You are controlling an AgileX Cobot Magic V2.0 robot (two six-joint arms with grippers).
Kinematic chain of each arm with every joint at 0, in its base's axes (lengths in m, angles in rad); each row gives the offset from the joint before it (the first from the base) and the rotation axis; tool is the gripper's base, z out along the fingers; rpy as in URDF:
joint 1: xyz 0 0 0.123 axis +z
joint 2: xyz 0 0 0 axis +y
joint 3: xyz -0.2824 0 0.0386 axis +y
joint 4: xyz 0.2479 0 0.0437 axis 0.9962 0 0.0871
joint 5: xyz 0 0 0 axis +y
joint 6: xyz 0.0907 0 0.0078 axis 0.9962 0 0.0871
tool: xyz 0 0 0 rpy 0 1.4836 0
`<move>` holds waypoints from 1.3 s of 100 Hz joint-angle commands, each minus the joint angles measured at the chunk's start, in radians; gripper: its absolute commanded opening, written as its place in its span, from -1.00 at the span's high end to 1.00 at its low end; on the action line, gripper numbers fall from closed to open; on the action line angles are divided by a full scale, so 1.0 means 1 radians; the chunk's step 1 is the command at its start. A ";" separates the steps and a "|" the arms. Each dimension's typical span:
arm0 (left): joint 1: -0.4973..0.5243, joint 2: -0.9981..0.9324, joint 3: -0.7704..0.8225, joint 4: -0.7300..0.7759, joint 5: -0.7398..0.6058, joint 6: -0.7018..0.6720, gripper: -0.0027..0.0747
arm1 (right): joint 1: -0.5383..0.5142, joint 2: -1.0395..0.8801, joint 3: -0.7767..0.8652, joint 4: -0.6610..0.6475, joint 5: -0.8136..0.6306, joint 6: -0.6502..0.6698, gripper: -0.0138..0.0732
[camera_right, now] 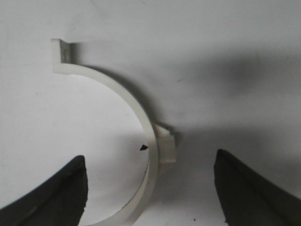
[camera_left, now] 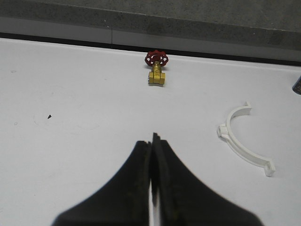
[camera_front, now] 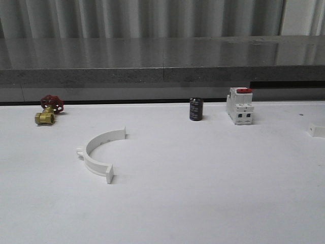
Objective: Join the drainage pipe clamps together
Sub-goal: 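Grasp the other white clamp half with the right gripper and lift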
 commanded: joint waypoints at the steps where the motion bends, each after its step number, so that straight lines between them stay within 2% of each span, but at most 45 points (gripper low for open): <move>1: 0.003 0.011 -0.026 0.007 -0.070 0.003 0.99 | -0.006 -0.011 -0.034 0.011 -0.057 -0.026 -0.61; 40: 0.003 0.011 -0.026 0.007 -0.070 0.003 0.99 | -0.006 0.056 -0.034 0.017 -0.081 -0.030 -0.58; 47: 0.003 0.011 -0.026 0.007 -0.070 0.003 0.99 | -0.006 0.056 -0.034 0.027 -0.081 -0.030 -0.44; 69: 0.003 0.011 -0.026 0.007 -0.070 0.003 0.99 | -0.006 0.056 -0.034 0.062 -0.074 -0.029 0.27; 83: 0.003 0.011 -0.026 0.007 -0.070 0.003 0.98 | -0.006 0.056 -0.034 0.062 -0.075 -0.029 0.48; 94: 0.003 0.011 -0.026 0.007 -0.070 0.003 0.98 | -0.006 0.056 -0.034 0.062 -0.091 -0.030 0.50; 111: 0.003 0.011 -0.026 0.007 -0.070 0.003 0.98 | 0.002 0.054 -0.058 0.065 -0.033 -0.044 0.50; 121: 0.003 0.011 -0.026 0.007 -0.070 0.003 0.99 | 0.044 0.032 -0.079 0.069 0.001 -0.021 0.50; 130: 0.003 0.011 -0.026 0.007 -0.070 0.003 0.99 | 0.108 -0.002 -0.097 0.069 0.034 0.057 0.50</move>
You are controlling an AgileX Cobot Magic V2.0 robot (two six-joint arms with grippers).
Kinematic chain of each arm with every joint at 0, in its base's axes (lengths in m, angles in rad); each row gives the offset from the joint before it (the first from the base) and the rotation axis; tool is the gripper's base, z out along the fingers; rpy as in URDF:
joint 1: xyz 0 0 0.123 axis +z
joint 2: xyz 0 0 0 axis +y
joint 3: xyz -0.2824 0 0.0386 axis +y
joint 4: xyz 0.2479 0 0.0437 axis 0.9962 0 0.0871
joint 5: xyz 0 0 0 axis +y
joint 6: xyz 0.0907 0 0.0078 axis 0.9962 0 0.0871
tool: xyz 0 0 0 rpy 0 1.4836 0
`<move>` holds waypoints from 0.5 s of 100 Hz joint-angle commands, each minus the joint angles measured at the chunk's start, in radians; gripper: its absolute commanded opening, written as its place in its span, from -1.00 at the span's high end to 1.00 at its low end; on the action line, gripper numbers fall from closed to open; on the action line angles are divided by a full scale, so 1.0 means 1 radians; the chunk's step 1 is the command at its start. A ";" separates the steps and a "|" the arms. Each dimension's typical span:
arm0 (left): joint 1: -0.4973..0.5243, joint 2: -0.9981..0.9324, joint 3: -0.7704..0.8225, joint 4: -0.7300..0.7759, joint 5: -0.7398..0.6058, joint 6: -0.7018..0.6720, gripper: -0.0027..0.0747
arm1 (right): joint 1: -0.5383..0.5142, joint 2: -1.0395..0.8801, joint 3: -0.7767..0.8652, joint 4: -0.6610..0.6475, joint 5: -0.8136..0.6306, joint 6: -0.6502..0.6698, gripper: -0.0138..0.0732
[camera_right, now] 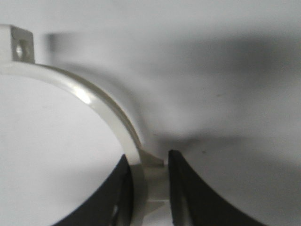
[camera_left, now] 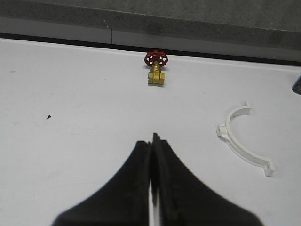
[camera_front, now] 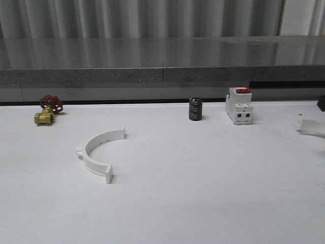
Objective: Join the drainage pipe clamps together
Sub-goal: 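Grasp the other white clamp half with the right gripper and lift, then carry the clamp half with the right gripper and press it onto the first half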
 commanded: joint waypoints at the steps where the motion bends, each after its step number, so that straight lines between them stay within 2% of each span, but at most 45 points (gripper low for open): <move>1: 0.003 0.011 -0.026 0.007 -0.070 0.003 0.99 | 0.061 -0.093 -0.045 0.016 0.022 0.061 0.50; 18: 0.003 0.011 -0.026 0.007 -0.070 0.003 0.99 | 0.229 -0.148 -0.077 0.014 0.044 0.188 0.50; 29: 0.003 0.011 -0.026 0.007 -0.070 0.003 0.99 | 0.357 -0.148 -0.122 -0.034 0.061 0.299 0.50; 50: 0.003 0.011 -0.026 0.007 -0.070 0.003 0.99 | 0.579 -0.122 -0.215 -0.264 0.128 0.694 0.50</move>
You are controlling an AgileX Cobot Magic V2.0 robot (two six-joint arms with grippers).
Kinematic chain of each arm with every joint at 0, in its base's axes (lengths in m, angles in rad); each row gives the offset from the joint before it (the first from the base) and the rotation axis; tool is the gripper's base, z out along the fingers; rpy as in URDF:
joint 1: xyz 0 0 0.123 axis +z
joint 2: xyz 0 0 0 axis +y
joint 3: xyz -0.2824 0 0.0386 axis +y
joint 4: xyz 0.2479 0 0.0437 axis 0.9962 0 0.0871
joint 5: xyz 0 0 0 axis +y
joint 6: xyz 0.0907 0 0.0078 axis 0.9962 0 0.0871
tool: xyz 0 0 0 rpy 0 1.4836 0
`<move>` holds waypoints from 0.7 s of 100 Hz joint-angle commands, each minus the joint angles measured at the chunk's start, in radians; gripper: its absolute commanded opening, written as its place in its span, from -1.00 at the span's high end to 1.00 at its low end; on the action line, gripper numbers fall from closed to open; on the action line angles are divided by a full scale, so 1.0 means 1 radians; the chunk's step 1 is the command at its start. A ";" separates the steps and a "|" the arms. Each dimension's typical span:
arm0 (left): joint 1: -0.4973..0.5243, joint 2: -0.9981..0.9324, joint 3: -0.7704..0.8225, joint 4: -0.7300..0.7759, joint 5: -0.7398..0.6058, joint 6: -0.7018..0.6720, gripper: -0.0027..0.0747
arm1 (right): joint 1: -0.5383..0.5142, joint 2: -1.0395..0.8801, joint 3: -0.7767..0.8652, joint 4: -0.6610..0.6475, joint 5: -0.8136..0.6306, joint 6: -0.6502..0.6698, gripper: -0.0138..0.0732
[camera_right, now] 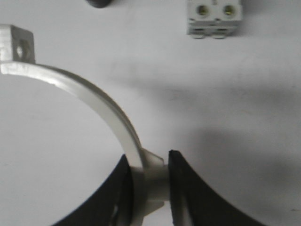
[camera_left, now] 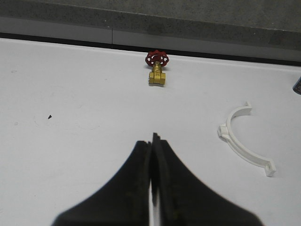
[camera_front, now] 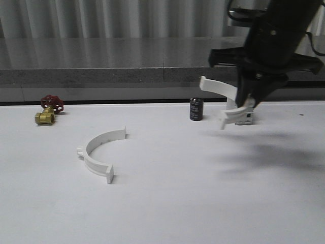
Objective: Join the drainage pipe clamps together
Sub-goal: 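Carry the clamp half with the right gripper and press it onto the first half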
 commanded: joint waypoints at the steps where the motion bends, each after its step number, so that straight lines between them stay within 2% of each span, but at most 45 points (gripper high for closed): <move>1: 0.003 0.011 -0.026 0.007 -0.070 0.002 0.99 | 0.081 -0.028 -0.070 -0.131 0.027 0.210 0.50; 12: 0.003 0.011 -0.026 0.007 -0.070 0.002 0.99 | 0.175 0.030 -0.129 -0.242 0.088 0.401 0.50; 19: 0.003 0.011 -0.026 0.007 -0.070 0.002 0.99 | 0.222 0.073 -0.164 -0.279 0.105 0.467 0.50; 41: 0.003 0.011 -0.026 0.007 -0.070 0.002 0.99 | 0.305 0.190 -0.270 -0.282 0.131 0.522 0.50; 70: 0.003 0.011 -0.026 0.007 -0.070 0.002 0.98 | 0.332 0.279 -0.376 -0.270 0.158 0.529 0.50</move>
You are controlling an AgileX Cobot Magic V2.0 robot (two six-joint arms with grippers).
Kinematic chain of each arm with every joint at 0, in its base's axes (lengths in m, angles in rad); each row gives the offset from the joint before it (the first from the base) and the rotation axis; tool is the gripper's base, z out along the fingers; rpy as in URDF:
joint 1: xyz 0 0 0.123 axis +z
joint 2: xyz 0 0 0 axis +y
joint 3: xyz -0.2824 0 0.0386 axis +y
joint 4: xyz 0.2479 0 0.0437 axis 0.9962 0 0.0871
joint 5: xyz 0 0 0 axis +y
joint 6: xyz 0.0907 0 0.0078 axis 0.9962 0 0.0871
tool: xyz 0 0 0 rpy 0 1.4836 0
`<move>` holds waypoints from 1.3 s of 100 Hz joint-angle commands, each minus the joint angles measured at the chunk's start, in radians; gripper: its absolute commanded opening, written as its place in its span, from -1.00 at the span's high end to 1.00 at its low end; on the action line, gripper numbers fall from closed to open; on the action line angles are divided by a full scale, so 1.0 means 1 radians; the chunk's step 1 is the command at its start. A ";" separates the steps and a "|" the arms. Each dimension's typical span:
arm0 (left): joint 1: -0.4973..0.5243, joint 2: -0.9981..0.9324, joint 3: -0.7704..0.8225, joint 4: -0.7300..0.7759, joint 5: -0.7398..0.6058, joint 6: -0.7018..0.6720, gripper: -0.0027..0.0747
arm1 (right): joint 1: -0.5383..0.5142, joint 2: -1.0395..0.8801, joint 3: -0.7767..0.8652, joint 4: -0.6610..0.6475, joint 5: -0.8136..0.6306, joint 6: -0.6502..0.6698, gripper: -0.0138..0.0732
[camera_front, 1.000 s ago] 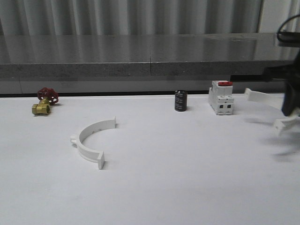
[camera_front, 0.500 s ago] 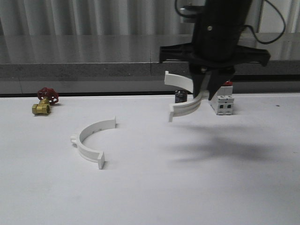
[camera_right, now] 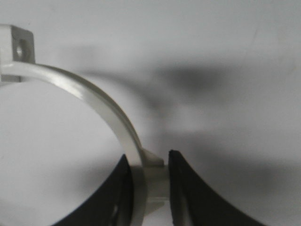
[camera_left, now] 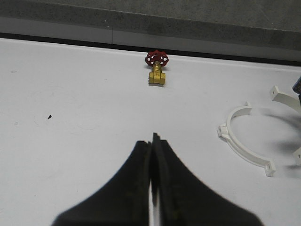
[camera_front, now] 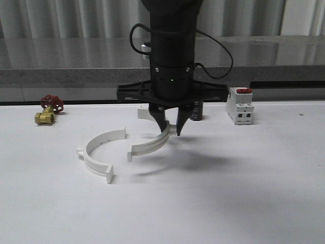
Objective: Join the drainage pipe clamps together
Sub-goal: 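Carry the clamp half with the right gripper and press it onto the first half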
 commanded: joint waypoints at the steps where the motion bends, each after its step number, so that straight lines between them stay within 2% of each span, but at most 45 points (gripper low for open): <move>1: 0.003 0.011 -0.026 0.007 -0.070 0.002 0.98 | 0.005 -0.033 -0.060 -0.029 -0.001 0.005 0.50; 130: 0.003 0.011 -0.026 0.007 -0.070 0.002 0.98 | 0.023 0.052 -0.091 0.029 -0.037 0.039 0.50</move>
